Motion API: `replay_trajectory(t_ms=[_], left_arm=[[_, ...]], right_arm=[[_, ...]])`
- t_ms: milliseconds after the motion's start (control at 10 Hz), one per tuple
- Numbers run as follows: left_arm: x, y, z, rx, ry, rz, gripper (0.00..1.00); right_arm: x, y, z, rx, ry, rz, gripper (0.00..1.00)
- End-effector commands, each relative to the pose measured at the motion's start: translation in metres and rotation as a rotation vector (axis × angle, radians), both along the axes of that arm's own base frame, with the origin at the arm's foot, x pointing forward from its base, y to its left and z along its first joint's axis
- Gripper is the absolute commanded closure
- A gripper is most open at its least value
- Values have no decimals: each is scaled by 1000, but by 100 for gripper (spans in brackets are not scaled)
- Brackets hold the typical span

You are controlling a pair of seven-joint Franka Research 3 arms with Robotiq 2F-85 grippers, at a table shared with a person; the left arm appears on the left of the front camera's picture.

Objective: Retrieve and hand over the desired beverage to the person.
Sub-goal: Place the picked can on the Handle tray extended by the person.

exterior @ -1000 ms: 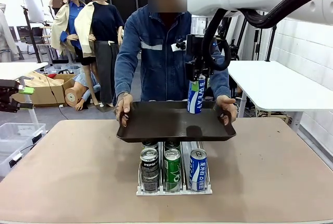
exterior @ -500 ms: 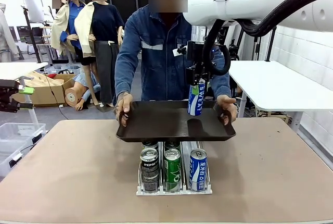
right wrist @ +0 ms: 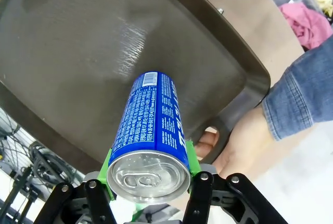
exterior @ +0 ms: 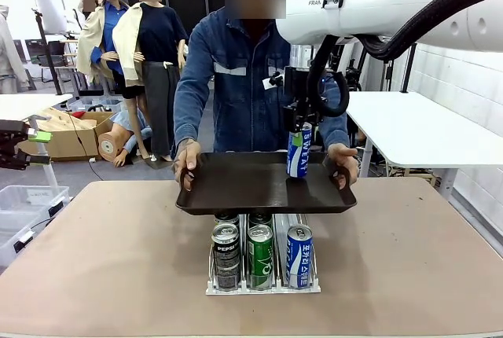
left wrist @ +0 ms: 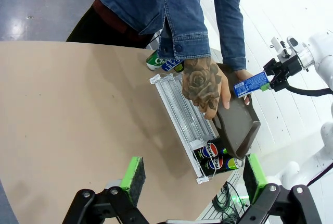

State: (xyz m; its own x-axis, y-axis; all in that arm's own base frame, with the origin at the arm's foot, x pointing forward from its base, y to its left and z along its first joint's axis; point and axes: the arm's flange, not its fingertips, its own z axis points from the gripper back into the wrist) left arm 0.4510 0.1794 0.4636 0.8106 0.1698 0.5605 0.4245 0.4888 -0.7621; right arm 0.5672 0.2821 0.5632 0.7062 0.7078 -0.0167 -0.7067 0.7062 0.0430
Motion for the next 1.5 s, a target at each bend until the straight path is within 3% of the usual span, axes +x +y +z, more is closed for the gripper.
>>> replay_trajectory(t_ms=[0,600,700,1100,1200,1400], left_arm=[[-1,1,1,5,2,1,0],[-1,1,1,5,2,1,0],[-1,1,1,5,2,1,0],[-1,1,1,5,2,1,0],[-1,1,1,5,2,1,0],[-1,1,1,5,2,1,0]], right_arm=[[2,-1,-2,-34,-14,26,100],[2,-6,0,-11,12,24,100],[2,-5,2,-12,17,25,86],[-2,-2,16,-28,-13,34,6],[-5,-1,22,-28,-24,32,0],[-12,-5,40,-11,-61,31,0]])
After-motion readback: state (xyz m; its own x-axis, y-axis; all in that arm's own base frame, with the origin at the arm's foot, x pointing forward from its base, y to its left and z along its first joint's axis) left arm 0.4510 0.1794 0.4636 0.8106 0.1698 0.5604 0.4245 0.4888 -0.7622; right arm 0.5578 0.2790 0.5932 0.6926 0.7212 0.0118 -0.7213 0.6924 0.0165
